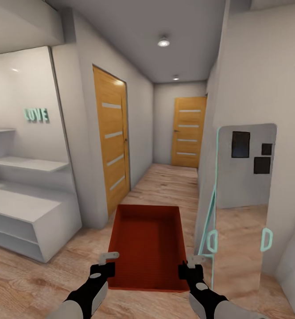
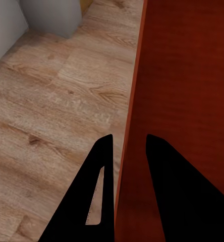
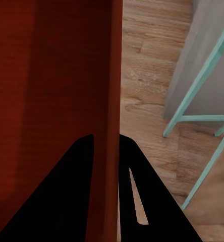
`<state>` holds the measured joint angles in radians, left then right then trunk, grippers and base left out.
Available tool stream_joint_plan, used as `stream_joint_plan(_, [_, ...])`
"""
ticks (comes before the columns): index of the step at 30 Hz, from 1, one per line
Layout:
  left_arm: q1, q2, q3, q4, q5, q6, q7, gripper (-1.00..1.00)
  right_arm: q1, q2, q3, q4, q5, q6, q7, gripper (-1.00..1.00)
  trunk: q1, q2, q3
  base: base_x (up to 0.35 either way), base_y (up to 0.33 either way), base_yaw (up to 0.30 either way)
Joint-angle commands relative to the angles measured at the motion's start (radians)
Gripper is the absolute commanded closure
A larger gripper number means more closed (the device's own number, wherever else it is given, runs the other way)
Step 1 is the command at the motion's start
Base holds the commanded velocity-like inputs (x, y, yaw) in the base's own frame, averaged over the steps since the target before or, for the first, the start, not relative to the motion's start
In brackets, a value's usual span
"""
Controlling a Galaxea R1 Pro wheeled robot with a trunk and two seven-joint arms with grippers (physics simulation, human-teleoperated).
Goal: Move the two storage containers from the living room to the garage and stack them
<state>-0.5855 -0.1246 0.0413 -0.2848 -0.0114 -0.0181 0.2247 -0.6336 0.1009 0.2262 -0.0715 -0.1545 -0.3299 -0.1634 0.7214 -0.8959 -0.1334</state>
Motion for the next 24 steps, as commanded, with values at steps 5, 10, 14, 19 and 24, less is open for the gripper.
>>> stream_joint_plan(5, [-0.001, 0.017, 0.046, -0.004, -0.018, -0.042, 0.012, 1.0, -0.001, 0.0, -0.052, 0.001, -0.002, 0.0, 0.001, 1.0, 0.001, -0.001, -0.002, 0.322, 0.159, -0.003])
stream_joint_plan(10, [-0.002, 0.017, 0.046, -0.004, -0.018, -0.042, 0.012, 1.0, -0.001, 0.0, -0.051, 0.001, -0.002, 0.0, 0.001, 1.0, 0.001, -0.001, -0.002, 0.322, 0.16, 0.0])
stream_joint_plan(14, [-0.002, 0.017, 0.046, -0.004, -0.018, -0.042, 0.012, 1.0, -0.001, 0.0, -0.051, 0.001, -0.002, 0.0, 0.001, 1.0, 0.001, -0.001, -0.002, 0.322, 0.16, -0.002])
stream_joint_plan(19, [-0.002, 0.017, 0.046, -0.005, -0.018, -0.042, 0.012, 1.0, -0.001, 0.001, -0.051, 0.001, -0.002, 0.0, 0.0, 1.0, 0.001, -0.001, -0.002, 0.322, 0.16, -0.135])
stream_joint_plan(24, [-0.002, 0.017, 0.046, -0.004, -0.018, -0.043, 0.012, 1.0, -0.001, 0.0, -0.052, 0.001, -0.002, 0.0, 0.0, 1.0, 0.001, -0.001, -0.002, 0.322, 0.161, -0.233])
